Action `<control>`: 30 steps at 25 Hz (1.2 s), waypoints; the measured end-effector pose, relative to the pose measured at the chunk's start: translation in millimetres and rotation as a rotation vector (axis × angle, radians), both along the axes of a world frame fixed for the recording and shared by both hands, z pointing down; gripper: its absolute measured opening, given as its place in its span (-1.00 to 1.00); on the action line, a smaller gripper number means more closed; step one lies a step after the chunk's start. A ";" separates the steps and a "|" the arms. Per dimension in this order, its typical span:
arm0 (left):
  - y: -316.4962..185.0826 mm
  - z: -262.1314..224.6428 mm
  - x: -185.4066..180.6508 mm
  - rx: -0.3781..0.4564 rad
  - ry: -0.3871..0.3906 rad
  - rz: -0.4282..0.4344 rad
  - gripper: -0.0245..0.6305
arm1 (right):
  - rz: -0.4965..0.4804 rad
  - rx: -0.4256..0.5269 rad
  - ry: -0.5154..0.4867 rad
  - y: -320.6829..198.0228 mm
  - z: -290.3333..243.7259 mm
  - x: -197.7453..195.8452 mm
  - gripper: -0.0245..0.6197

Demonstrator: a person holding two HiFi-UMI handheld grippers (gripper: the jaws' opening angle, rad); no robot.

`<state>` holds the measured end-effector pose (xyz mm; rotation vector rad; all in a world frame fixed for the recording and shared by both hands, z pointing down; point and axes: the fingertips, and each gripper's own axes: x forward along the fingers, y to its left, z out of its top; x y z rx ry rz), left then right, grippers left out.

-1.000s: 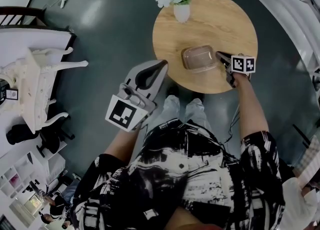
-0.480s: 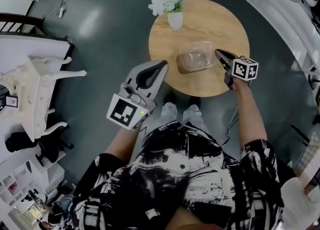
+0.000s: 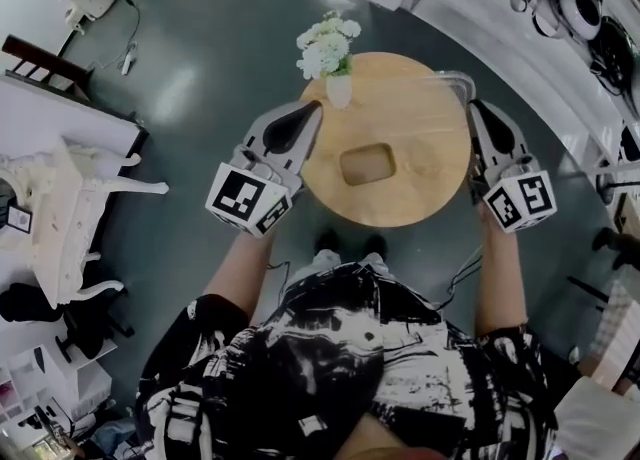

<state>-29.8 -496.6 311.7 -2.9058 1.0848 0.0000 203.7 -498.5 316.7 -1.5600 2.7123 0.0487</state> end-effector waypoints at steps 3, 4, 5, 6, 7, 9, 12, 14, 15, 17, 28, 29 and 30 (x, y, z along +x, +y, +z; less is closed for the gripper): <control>-5.4 -22.3 -0.5 0.034 0.003 -0.006 -0.93 | 0.058 0.096 0.021 22.4 -43.9 6.5 -0.88; -6.1 -28.3 0.6 0.044 0.005 -0.002 -0.93 | 0.077 0.114 0.023 27.9 -52.6 9.1 -0.88; -6.3 -33.1 3.0 0.052 0.005 0.003 -0.93 | 0.095 0.128 0.024 32.5 -58.4 12.4 -0.88; -6.0 -36.7 6.4 0.059 0.006 0.008 -0.93 | 0.112 0.139 0.025 36.4 -61.8 16.4 -0.88; -5.3 -39.5 10.5 0.063 0.007 0.014 -0.93 | 0.126 0.145 0.025 39.5 -63.3 20.3 -0.88; -3.1 -44.8 18.3 0.070 0.011 0.027 -0.93 | 0.144 0.148 0.022 43.7 -63.8 26.5 -0.88; 2.3 -52.9 28.4 0.084 0.013 0.045 -0.93 | 0.160 0.146 0.020 47.9 -63.6 32.5 -0.88; 7.1 -56.3 32.6 0.090 0.014 0.054 -0.93 | 0.166 0.147 0.020 51.6 -63.3 34.9 -0.88; 9.0 -57.3 34.0 0.092 0.014 0.057 -0.93 | 0.170 0.148 0.020 53.4 -63.1 36.0 -0.88; 11.1 -58.8 36.4 0.094 0.014 0.063 -0.93 | 0.179 0.152 0.021 55.7 -63.0 38.3 -0.88; 16.7 -53.3 37.6 0.088 0.018 0.067 -0.93 | 0.186 0.155 0.026 56.4 -55.8 36.7 -0.88; 17.6 -53.5 37.4 0.087 0.019 0.064 -0.93 | 0.185 0.155 0.026 56.9 -55.8 36.7 -0.88; 18.6 -53.9 37.2 0.087 0.020 0.062 -0.93 | 0.184 0.155 0.027 57.5 -55.9 36.5 -0.88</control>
